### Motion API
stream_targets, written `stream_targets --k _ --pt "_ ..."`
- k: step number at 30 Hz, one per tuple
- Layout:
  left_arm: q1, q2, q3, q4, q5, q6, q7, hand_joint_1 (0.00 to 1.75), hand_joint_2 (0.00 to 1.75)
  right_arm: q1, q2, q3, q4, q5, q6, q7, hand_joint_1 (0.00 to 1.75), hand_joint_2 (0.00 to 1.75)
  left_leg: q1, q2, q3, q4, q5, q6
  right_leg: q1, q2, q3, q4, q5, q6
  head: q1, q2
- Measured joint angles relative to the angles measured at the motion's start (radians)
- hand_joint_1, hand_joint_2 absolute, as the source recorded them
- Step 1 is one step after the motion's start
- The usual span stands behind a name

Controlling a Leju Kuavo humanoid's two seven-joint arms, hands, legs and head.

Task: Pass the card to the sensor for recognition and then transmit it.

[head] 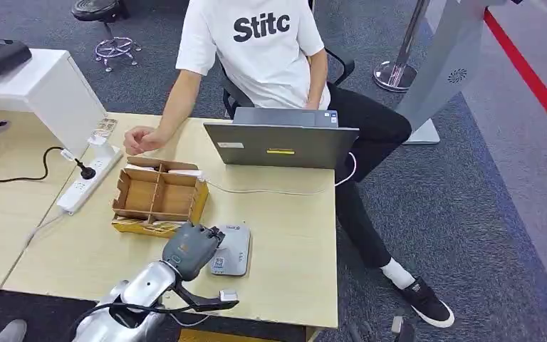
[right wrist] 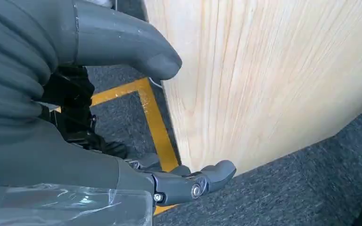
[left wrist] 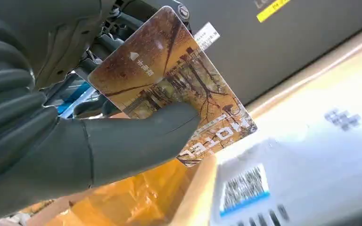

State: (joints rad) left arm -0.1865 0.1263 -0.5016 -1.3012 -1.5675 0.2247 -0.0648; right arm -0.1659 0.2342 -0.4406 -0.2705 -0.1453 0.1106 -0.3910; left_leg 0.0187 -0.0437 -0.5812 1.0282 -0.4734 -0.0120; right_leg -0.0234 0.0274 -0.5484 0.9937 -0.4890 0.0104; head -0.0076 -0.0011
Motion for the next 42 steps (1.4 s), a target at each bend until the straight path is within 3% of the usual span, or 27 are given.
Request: stream_targets --k 19,29,42 --pt "-0.032 -0.002 -0.02 0.037 0.0 0.013 0.02 1.75 1.75 -0.002 0.007 0.0 -0.006 0.003 0.0 0.002 0.0 1.75 0.0 0.0 0.0 0.0 0.001 0.0 0.0 0.0 0.0 0.0 0.001 0.0 0.0 0.0" --pt "-0.053 0.005 0.04 -0.068 0.029 0.011 0.001 1.75 1.75 0.0 0.008 -0.002 -0.006 0.002 0.0 -0.002 0.0 1.75 0.0 0.0 0.0 0.0 0.001 0.0 0.0 0.0 0.0 0.0 0.001 0.0 0.0 0.0" --pt "-0.054 0.011 0.065 -0.104 0.034 0.016 0.011 1.75 1.75 0.003 0.008 -0.002 -0.007 0.01 0.002 -0.013 0.0 1.75 0.0 0.0 0.0 0.0 0.001 0.0 0.0 0.0 0.0 0.0 0.001 0.0 0.0 0.0"
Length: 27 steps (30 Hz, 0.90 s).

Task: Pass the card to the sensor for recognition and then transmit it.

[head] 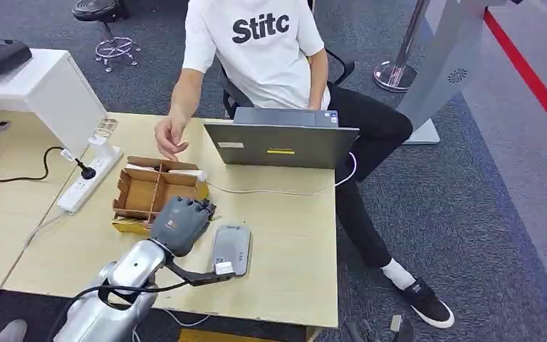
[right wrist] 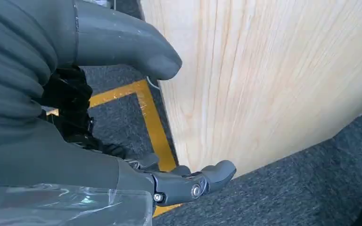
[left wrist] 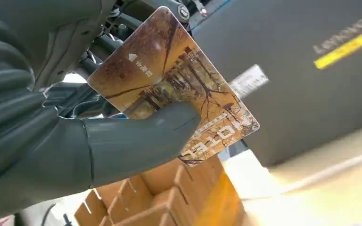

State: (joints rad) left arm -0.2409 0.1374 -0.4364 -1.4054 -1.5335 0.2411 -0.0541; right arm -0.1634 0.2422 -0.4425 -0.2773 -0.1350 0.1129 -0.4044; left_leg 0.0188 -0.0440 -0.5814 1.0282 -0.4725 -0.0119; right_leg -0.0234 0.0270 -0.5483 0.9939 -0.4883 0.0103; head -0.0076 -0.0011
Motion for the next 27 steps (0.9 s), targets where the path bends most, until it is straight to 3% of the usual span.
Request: stream_targets --k 12,19,27 --pt "-0.013 0.152 0.268 -0.1 0.122 0.011 -0.009 1.75 1.75 0.018 0.0 0.0 0.0 0.008 0.012 -0.021 0.0 1.75 0.001 0.0 0.0 -0.001 0.0 -0.001 0.001 0.001 -0.001 0.001 0.0 0.0 0.0 0.0" --pt "0.015 0.169 0.366 -0.1 0.14 0.039 -0.032 1.75 1.75 0.02 0.0 0.0 0.0 0.009 0.013 -0.02 0.0 1.75 0.001 0.0 -0.001 0.0 0.0 -0.001 0.001 0.0 -0.001 0.001 0.0 0.0 0.0 0.0" --pt "0.018 0.169 0.392 -0.1 0.14 0.043 -0.032 1.75 1.75 0.02 0.0 0.0 0.0 0.009 0.013 -0.02 0.0 1.75 0.001 0.0 -0.001 0.0 0.0 -0.001 0.001 0.0 -0.001 0.001 0.0 0.0 0.0 0.0"
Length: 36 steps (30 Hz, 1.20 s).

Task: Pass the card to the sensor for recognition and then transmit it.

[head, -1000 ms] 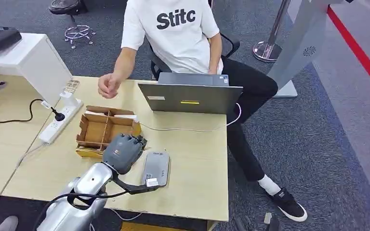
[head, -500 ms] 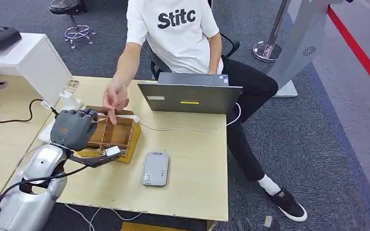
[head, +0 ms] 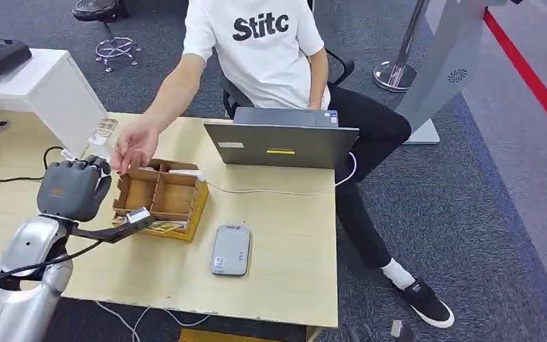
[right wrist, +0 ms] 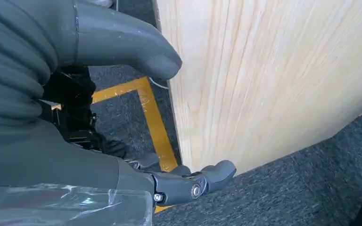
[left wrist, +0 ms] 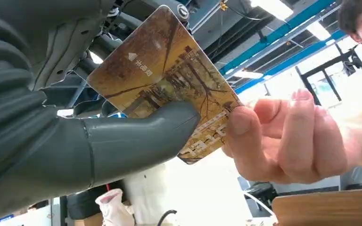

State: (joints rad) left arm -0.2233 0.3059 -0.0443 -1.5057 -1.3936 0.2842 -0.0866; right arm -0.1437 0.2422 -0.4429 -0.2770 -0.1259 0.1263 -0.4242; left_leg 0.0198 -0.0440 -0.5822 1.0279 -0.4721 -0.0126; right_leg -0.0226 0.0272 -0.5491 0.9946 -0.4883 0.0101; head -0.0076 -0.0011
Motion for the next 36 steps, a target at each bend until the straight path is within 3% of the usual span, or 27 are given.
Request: stream_targets --k 2,3,4,5,6,7,9,10,23,26,30,36 --pt "0.001 0.0 0.001 0.0 0.0 0.001 0.0 1.75 1.75 0.0 0.0 0.0 0.0 0.0 0.0 0.0 0.0 1.75 0.0 0.0 0.0 0.0 0.0 0.0 0.0 0.0 0.0 0.0 0.0 0.0 0.0 0.0" --pt "0.001 0.0 0.002 0.0 -0.001 0.002 0.0 1.59 1.75 0.0 0.0 0.0 0.0 0.0 0.0 0.0 0.0 1.75 0.0 0.0 0.0 0.0 0.0 0.0 0.0 0.0 0.0 0.0 0.0 0.0 0.0 0.0" --pt "0.001 0.0 0.003 0.0 -0.001 0.003 0.0 1.13 1.75 0.0 0.0 0.0 0.0 0.0 0.0 0.0 0.0 1.75 0.0 0.0 0.0 0.0 0.0 0.0 0.0 0.0 0.0 0.0 0.0 0.0 0.0 0.0" --pt "0.002 0.0 0.003 0.0 -0.002 0.006 -0.001 1.03 1.75 0.0 0.0 0.0 0.0 0.001 0.0 0.0 0.0 1.75 0.0 0.0 0.0 0.0 0.0 0.0 0.0 0.0 0.0 0.0 0.0 0.0 0.0 0.0" --pt "0.003 0.0 0.003 0.0 -0.002 0.008 -0.001 0.66 1.75 0.0 0.0 0.0 0.0 0.001 0.0 0.0 0.0 1.75 0.0 0.0 0.0 0.0 0.0 0.0 0.0 0.0 -0.001 0.0 0.0 0.0 0.0 0.0" --pt "0.004 0.0 0.004 0.0 -0.003 0.01 -0.001 0.09 1.75 0.0 0.0 0.0 0.0 0.001 0.0 0.0 0.0 1.75 0.0 0.0 -0.001 0.0 0.0 0.0 0.0 0.0 -0.001 0.0 0.0 0.0 0.0 0.0" --pt "0.008 0.0 0.004 0.0 -0.003 0.012 -0.001 0.09 1.75 0.0 0.0 0.0 0.0 0.001 0.0 0.0 0.0 1.75 0.0 0.0 -0.001 0.0 0.0 0.0 0.0 0.0 -0.001 0.0 0.0 0.0 0.0 0.0" --pt "0.01 0.0 0.004 0.0 -0.003 0.013 -0.001 0.0 1.75 0.0 0.0 0.0 0.0 0.001 0.0 0.0 0.0 1.75 0.0 0.0 -0.001 0.0 0.0 0.0 0.0 0.0 -0.001 0.0 0.0 0.0 0.0 0.0" --pt "0.034 -0.006 0.004 -0.01 0.015 0.036 -0.013 0.0 1.75 0.001 0.0 0.0 0.0 0.002 0.0 -0.002 0.0 1.75 0.0 0.0 -0.001 0.0 0.0 0.0 0.0 0.0 -0.001 0.0 0.0 0.0 0.0 0.0" --pt "0.047 -0.023 0.004 -0.031 0.067 0.041 -0.041 0.0 1.75 0.001 0.0 0.0 0.0 0.001 0.0 -0.003 0.0 1.75 0.0 0.0 -0.001 0.0 0.0 0.0 0.0 0.0 -0.001 0.0 0.0 0.0 0.0 0.0" --pt "0.074 -0.062 -0.006 -0.068 0.051 0.043 -0.038 0.0 1.75 0.003 0.0 0.0 0.0 0.0 -0.001 -0.005 0.0 1.75 0.0 0.0 -0.001 0.0 0.0 0.0 0.0 0.0 -0.002 -0.001 0.0 0.0 0.0 0.0" --pt "0.088 -0.126 -0.094 -0.116 0.019 0.043 -0.032 0.0 1.75 0.004 0.001 -0.002 -0.002 -0.001 -0.011 -0.004 0.0 1.75 0.0 0.0 -0.001 0.0 0.0 0.0 0.0 0.0 -0.001 -0.001 0.0 0.0 0.0 0.0"
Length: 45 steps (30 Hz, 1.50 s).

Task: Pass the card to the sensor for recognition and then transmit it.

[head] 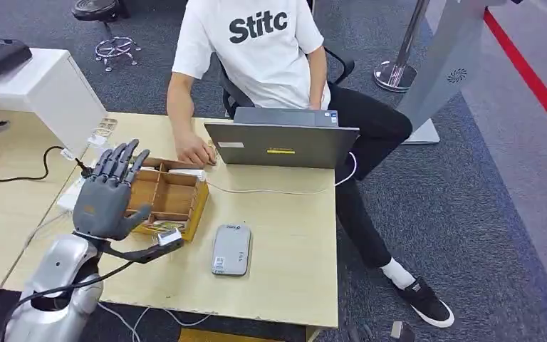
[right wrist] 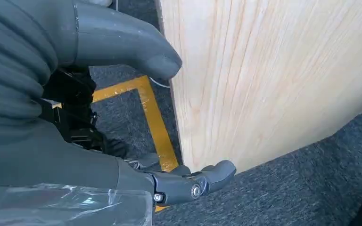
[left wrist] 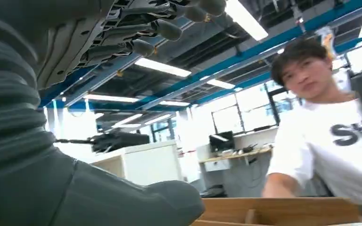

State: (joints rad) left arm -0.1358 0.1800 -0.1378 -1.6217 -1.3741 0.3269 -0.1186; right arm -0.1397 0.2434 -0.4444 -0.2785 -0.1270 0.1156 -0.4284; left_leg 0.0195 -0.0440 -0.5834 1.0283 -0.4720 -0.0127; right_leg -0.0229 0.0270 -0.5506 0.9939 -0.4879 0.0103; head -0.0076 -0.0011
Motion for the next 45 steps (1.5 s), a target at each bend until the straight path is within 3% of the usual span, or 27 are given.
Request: stream_targets --k 5,15,23,33,45 --pt "0.0 -0.033 -0.087 -0.015 -0.021 -0.004 0.003 0.0 1.75 0.0 0.01 -0.003 -0.01 0.0 -0.013 0.013 0.0 1.75 0.0 0.0 0.0 0.0 0.0 0.0 0.0 0.0 0.0 0.0 0.0 0.0 0.0 0.0" --pt "0.001 -0.051 -0.154 -0.014 -0.037 -0.018 0.004 0.0 1.75 0.0 0.013 -0.005 -0.018 0.003 -0.014 0.019 0.0 1.75 0.0 0.0 0.0 0.0 0.0 0.0 0.0 0.0 0.0 0.0 0.0 0.0 0.0 0.0" --pt "0.0 -0.051 -0.157 -0.009 -0.047 -0.047 0.011 0.0 1.75 0.0 0.014 -0.004 -0.02 0.01 -0.012 0.02 0.0 1.75 0.0 0.0 0.0 0.0 0.0 0.0 0.0 0.0 0.0 0.0 0.0 0.0 0.0 0.0" --pt "0.008 -0.009 -0.143 0.117 -0.019 -0.088 0.01 0.0 1.75 0.0 0.014 -0.004 -0.021 0.022 0.002 0.021 0.0 1.75 0.0 0.0 0.0 0.0 0.0 0.0 0.0 0.0 0.0 0.0 0.0 0.0 0.0 0.0" --pt "0.028 0.01 -0.097 0.187 -0.011 -0.1 0.011 0.0 1.75 0.0 0.015 -0.004 -0.021 0.03 0.01 0.02 0.0 1.75 0.0 0.0 -0.001 0.0 0.0 0.0 0.0 0.0 0.0 0.0 0.0 0.0 0.0 0.0"
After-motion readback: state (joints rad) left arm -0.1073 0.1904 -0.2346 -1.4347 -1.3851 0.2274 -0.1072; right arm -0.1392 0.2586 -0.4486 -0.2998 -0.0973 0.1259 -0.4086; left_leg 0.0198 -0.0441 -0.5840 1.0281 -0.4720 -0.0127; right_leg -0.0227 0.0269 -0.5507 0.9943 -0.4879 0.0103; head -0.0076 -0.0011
